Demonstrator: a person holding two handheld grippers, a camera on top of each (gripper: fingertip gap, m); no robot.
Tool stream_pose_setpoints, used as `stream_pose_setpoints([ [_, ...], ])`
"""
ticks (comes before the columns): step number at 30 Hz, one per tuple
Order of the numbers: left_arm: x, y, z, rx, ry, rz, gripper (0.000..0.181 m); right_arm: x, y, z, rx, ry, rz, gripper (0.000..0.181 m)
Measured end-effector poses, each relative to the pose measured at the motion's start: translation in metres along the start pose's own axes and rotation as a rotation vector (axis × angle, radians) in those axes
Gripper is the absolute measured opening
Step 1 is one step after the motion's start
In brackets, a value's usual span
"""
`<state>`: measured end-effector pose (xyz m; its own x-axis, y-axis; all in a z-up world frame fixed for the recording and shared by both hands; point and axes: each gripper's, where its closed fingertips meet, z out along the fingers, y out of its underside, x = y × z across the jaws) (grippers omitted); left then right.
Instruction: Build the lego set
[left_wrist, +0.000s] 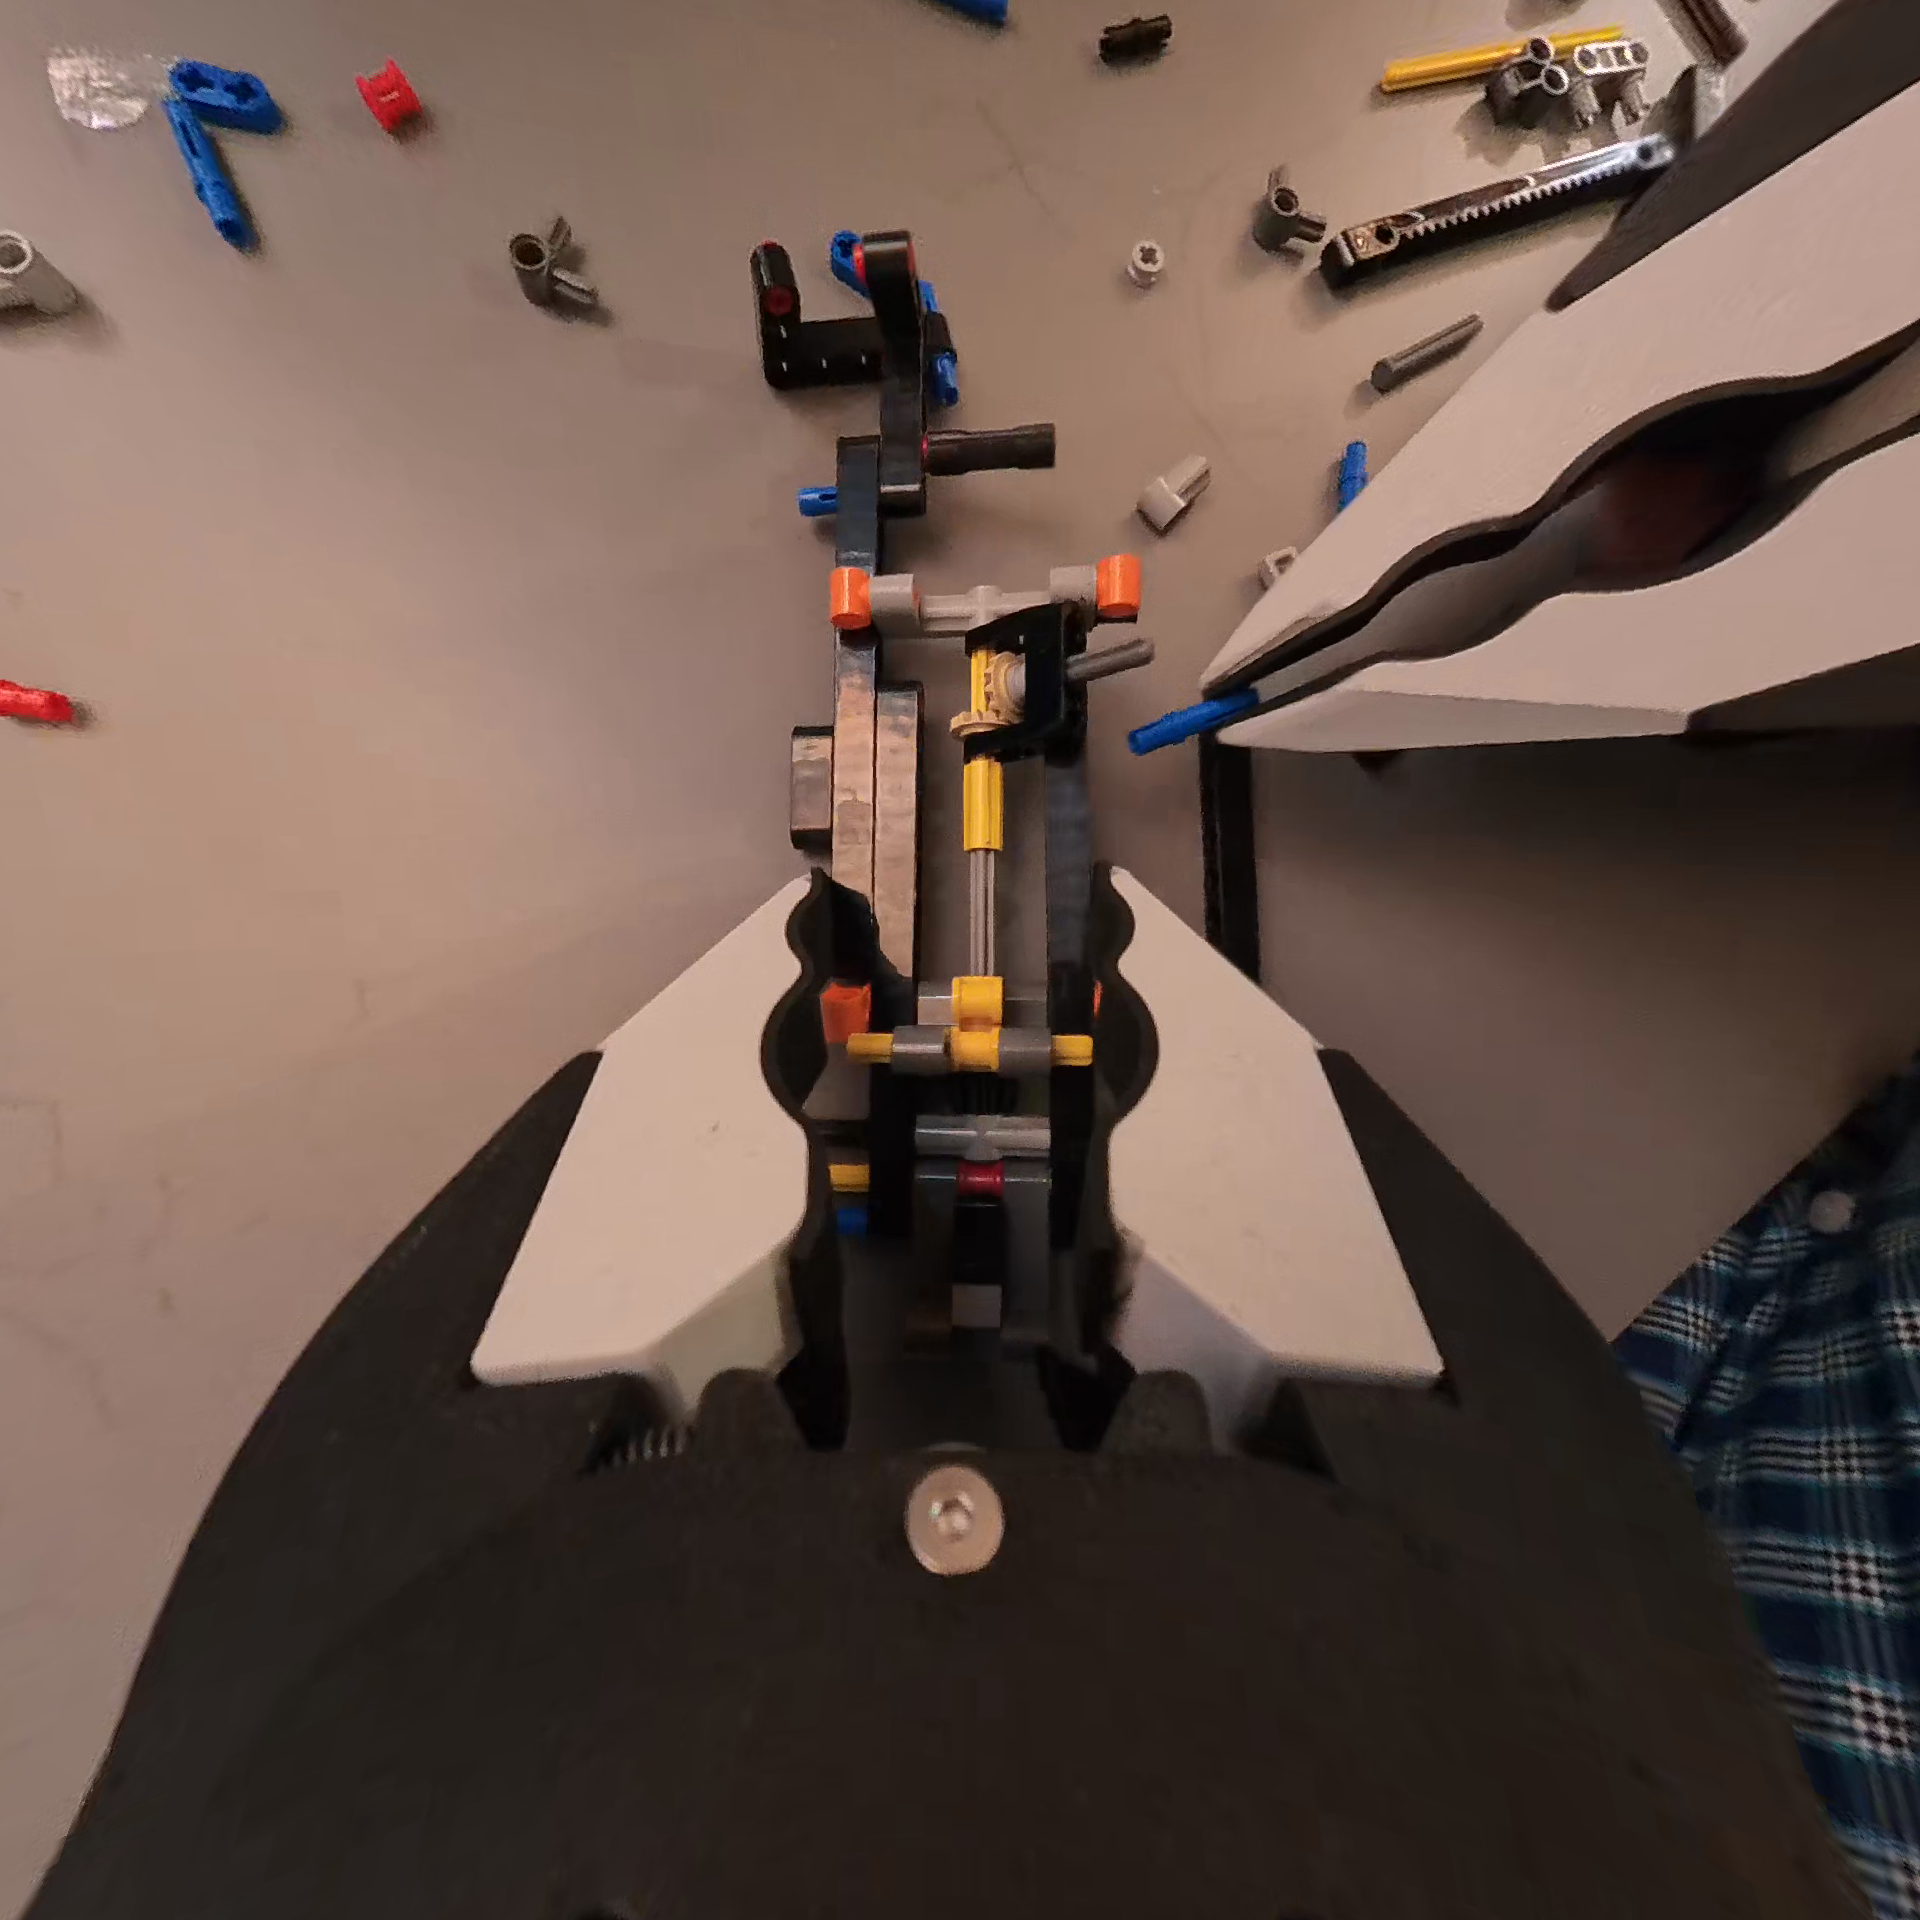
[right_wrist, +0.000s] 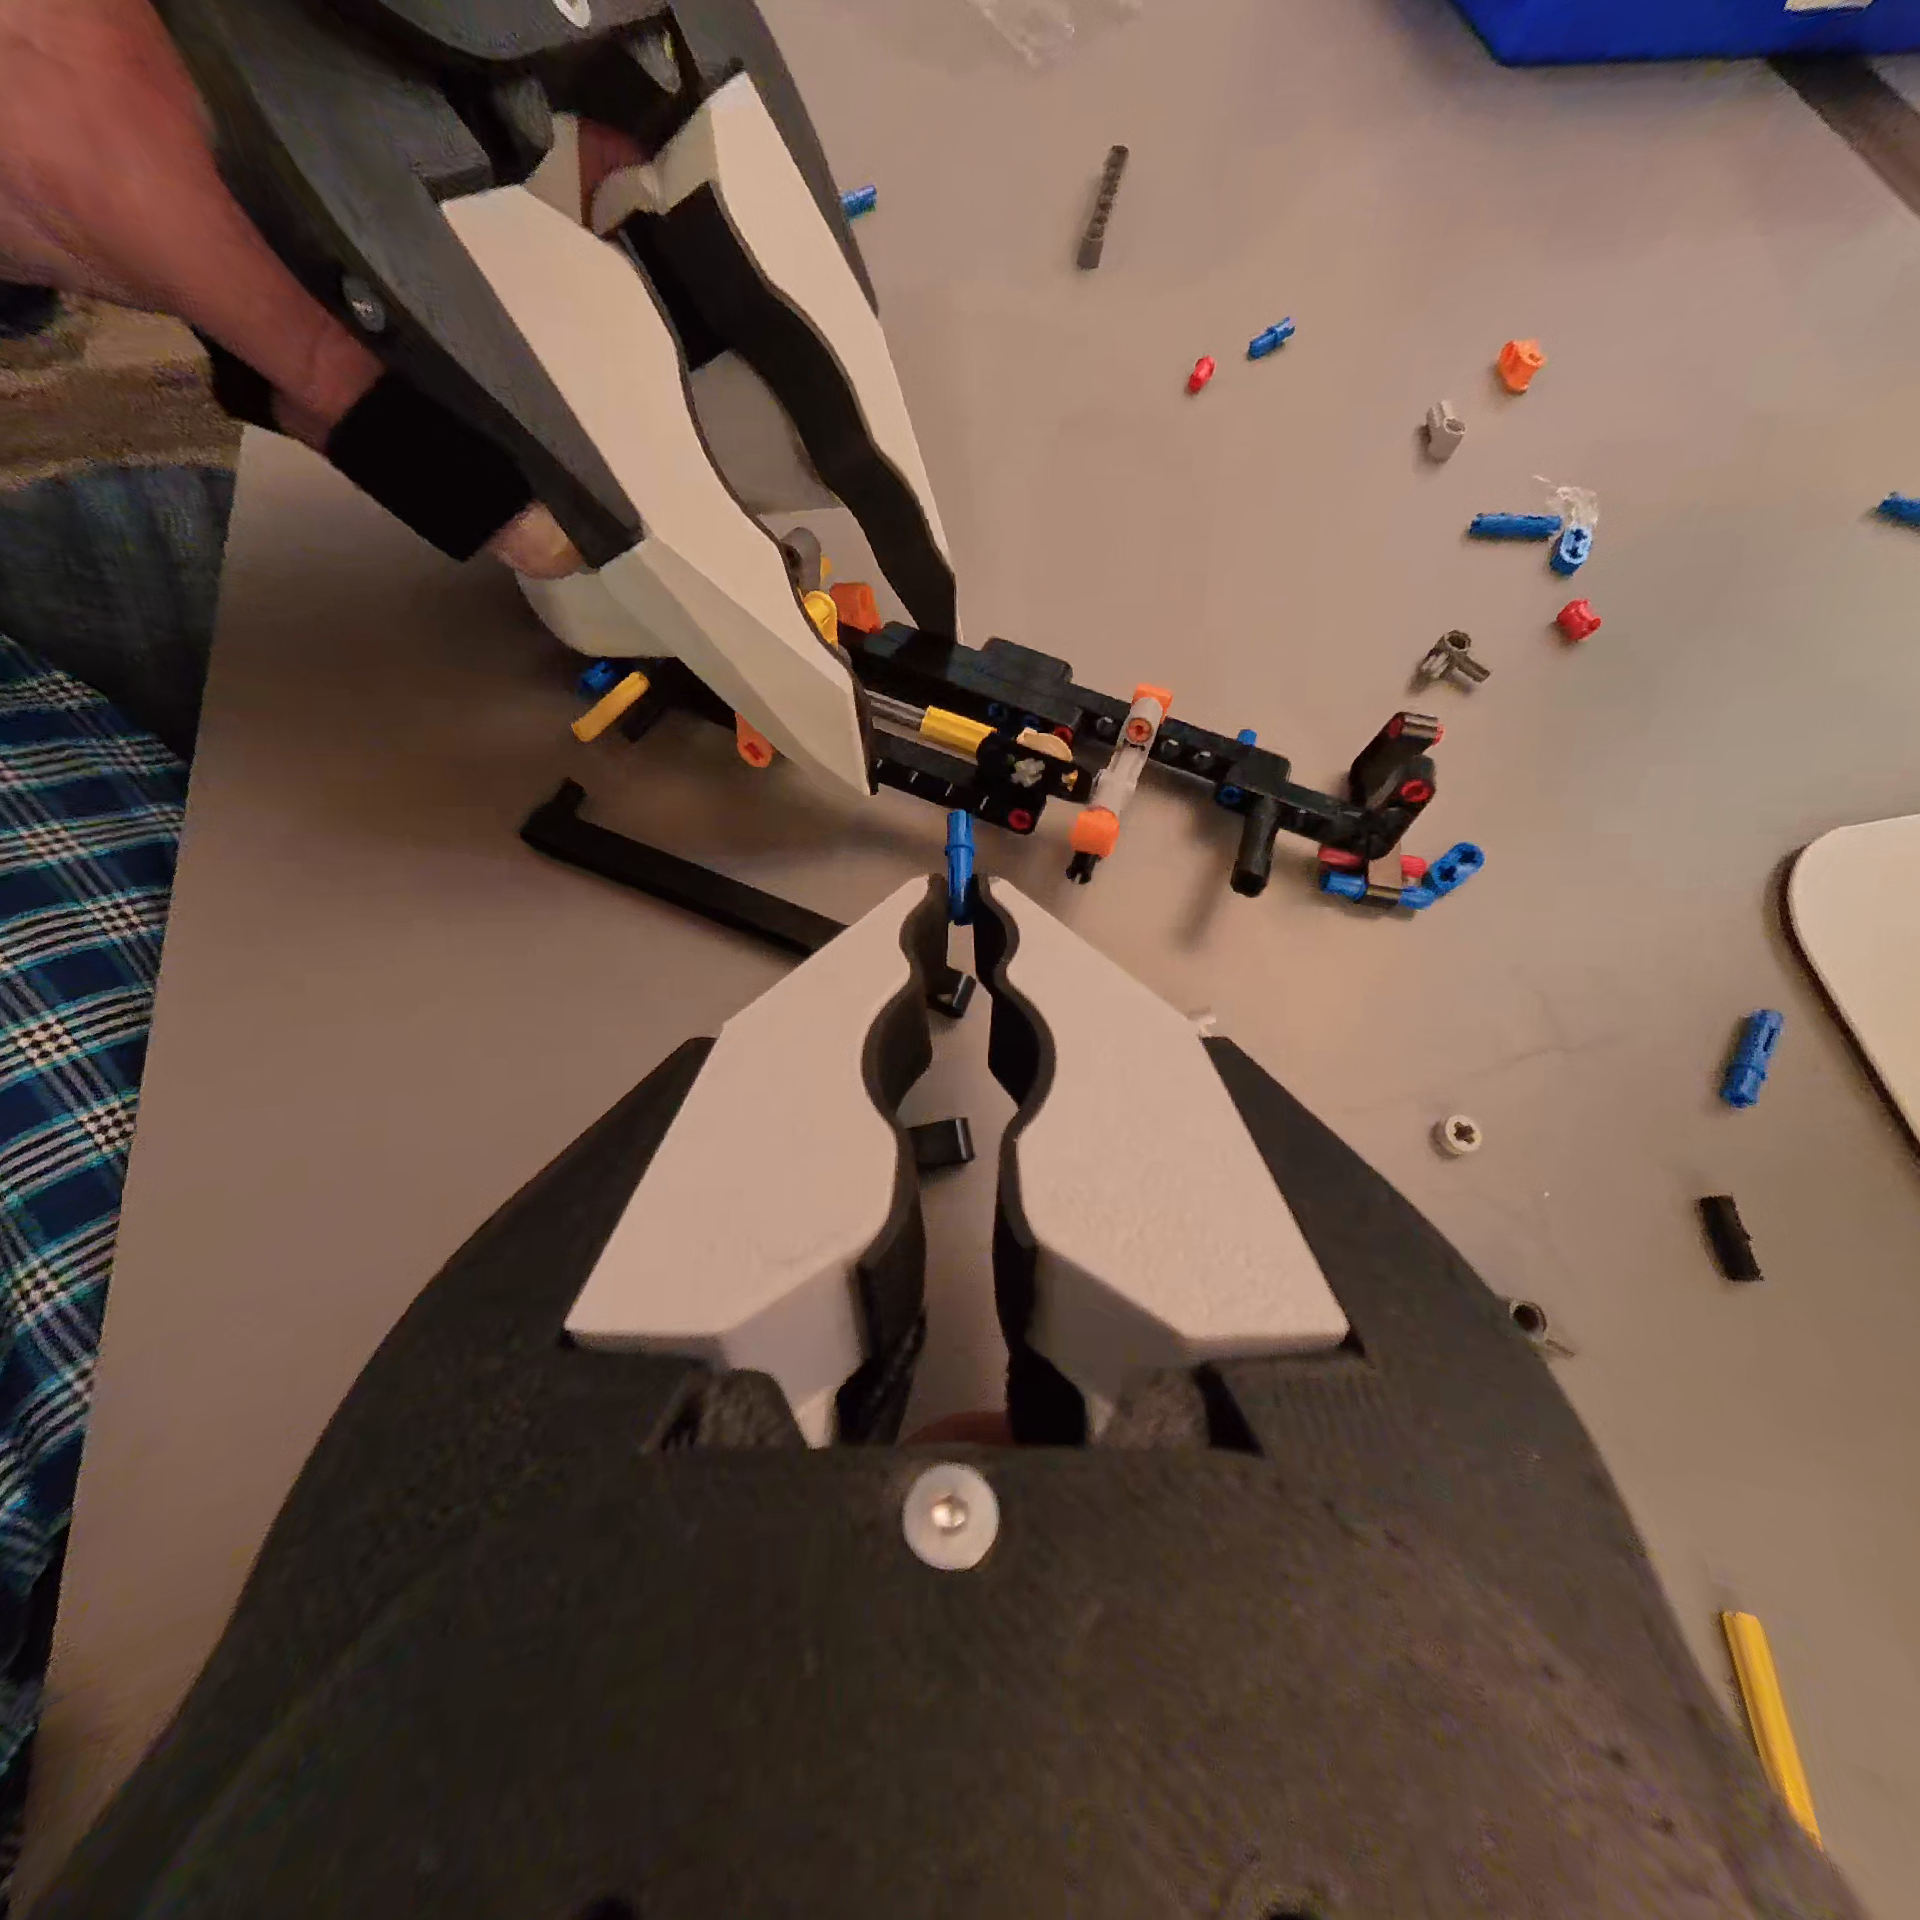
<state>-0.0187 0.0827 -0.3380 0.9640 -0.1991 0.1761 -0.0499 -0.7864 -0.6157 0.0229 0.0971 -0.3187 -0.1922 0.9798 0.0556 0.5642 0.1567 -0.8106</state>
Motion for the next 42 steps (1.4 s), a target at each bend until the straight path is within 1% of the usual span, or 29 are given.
stream_pose_setpoints([
  [3, 0.003, -0.001, 0.001, 0.017, 0.000, -0.034, 0.048, 0.002, -0.001, 0.002, 0.005, -0.002, 0.022, 0.001],
  [8, 0.002, -0.002, 0.003, 0.026, -0.047, -0.032, 0.048, 0.007, 0.002, 0.006, -0.017, 0.003, 0.031, 0.001],
  [15, 0.002, -0.005, 0.005, 0.050, -0.066, -0.051, 0.048, 0.012, 0.005, 0.007, -0.032, 0.020, 0.030, 0.001],
  [22, 0.001, -0.008, 0.007, 0.078, -0.093, -0.065, 0.048, 0.017, 0.005, 0.008, -0.053, 0.106, -0.036, 0.001],
  [31, -0.002, -0.009, 0.008, 0.112, -0.145, -0.033, 0.048, 0.019, 0.006, 0.011, -0.090, 0.223, -0.149, 0.001],
  [38, -0.005, -0.006, 0.007, 0.133, -0.185, -0.020, 0.048, 0.018, 0.009, 0.017, -0.121, 0.254, -0.173, 0.001],
  [42, -0.005, -0.006, 0.007, 0.133, -0.209, 0.012, 0.048, 0.018, 0.012, 0.020, -0.137, 0.235, -0.139, 0.001],
])
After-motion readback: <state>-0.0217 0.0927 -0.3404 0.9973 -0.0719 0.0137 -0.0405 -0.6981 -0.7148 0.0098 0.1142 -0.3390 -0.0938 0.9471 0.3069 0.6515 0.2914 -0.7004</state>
